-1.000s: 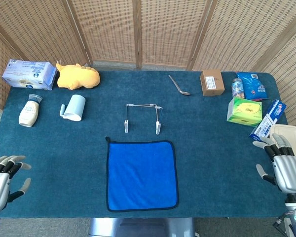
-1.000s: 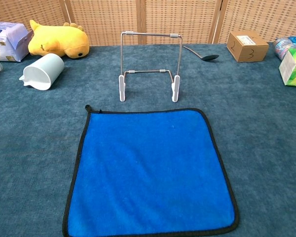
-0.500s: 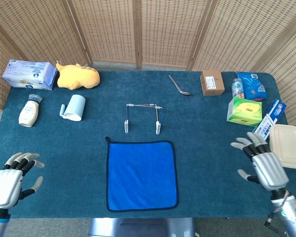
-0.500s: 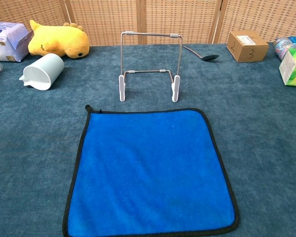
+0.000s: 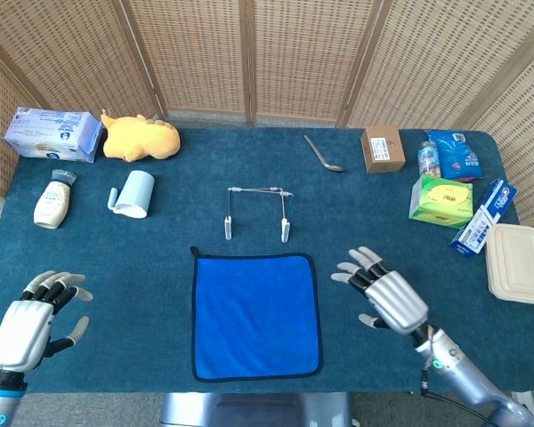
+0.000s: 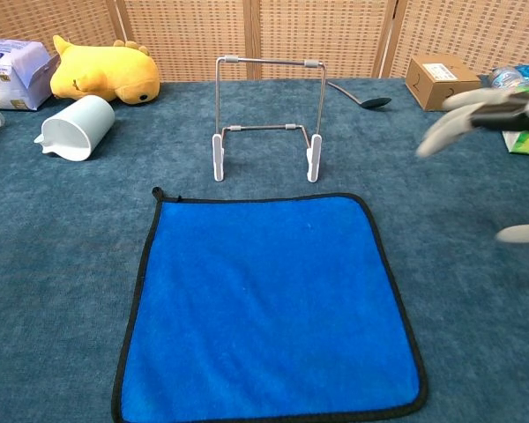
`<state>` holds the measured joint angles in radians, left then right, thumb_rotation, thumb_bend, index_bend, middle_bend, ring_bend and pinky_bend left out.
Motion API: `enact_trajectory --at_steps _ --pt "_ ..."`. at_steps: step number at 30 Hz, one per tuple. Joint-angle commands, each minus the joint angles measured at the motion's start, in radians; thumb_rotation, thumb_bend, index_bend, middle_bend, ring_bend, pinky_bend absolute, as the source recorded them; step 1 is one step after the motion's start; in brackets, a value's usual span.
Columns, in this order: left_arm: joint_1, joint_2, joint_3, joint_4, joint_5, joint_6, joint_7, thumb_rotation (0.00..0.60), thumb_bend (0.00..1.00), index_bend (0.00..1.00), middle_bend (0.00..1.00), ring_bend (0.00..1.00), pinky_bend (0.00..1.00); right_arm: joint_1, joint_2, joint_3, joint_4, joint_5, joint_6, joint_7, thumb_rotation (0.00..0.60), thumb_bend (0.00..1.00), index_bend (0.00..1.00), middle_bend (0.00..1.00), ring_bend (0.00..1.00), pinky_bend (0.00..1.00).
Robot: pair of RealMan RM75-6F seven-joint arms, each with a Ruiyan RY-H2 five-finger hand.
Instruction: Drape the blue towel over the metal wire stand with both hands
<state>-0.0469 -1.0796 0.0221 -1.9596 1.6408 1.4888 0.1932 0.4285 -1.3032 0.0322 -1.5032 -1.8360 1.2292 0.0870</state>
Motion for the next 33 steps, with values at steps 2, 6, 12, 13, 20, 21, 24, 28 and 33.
enact_trajectory --at_steps 2,6,12,13,20,21,24,28,33 --pt "-0.001 0.003 0.000 -0.004 -0.002 0.000 -0.002 0.600 0.45 0.42 0.29 0.23 0.16 0.054 -0.054 -0.002 0.052 -0.031 -0.036 0.003 0.600 0.08 0.23 0.19 0.03 0.00" --pt "-0.001 0.005 0.003 -0.004 -0.005 -0.003 -0.003 0.600 0.45 0.42 0.29 0.23 0.16 0.088 -0.093 -0.004 0.095 -0.044 -0.048 0.012 0.600 0.08 0.23 0.19 0.02 0.00" --pt "0.000 0.009 0.005 -0.003 -0.010 -0.002 -0.006 0.600 0.45 0.42 0.28 0.23 0.16 0.132 -0.152 -0.015 0.177 -0.060 -0.053 0.038 0.600 0.00 0.23 0.19 0.00 0.00" --pt "0.000 0.009 0.006 -0.004 -0.010 -0.003 -0.006 0.600 0.45 0.42 0.28 0.23 0.16 0.136 -0.160 -0.017 0.188 -0.061 -0.052 0.041 0.600 0.00 0.23 0.19 0.00 0.00" --pt "-0.002 0.010 0.008 -0.005 -0.011 -0.006 -0.004 0.600 0.45 0.42 0.28 0.23 0.16 0.173 -0.237 -0.030 0.286 -0.074 -0.038 0.076 0.600 0.00 0.23 0.19 0.00 0.00" --pt "-0.002 0.011 0.008 -0.006 -0.011 -0.005 -0.003 0.600 0.45 0.42 0.28 0.23 0.16 0.179 -0.248 -0.033 0.302 -0.077 -0.035 0.079 0.600 0.00 0.23 0.19 0.00 0.00" --pt "-0.001 0.012 0.008 -0.008 -0.012 -0.003 -0.002 0.600 0.45 0.42 0.28 0.23 0.16 0.190 -0.274 -0.043 0.343 -0.085 -0.026 0.084 0.600 0.00 0.23 0.19 0.00 0.00" --pt "0.000 0.013 0.010 -0.008 -0.014 -0.003 -0.003 0.600 0.45 0.42 0.28 0.23 0.16 0.201 -0.298 -0.056 0.386 -0.087 -0.021 0.094 0.600 0.00 0.23 0.19 0.00 0.00" --pt "0.000 0.010 0.012 -0.007 -0.013 -0.004 -0.002 0.600 0.45 0.42 0.28 0.23 0.16 0.217 -0.323 -0.069 0.435 -0.081 -0.020 0.108 0.600 0.00 0.23 0.19 0.00 0.00"
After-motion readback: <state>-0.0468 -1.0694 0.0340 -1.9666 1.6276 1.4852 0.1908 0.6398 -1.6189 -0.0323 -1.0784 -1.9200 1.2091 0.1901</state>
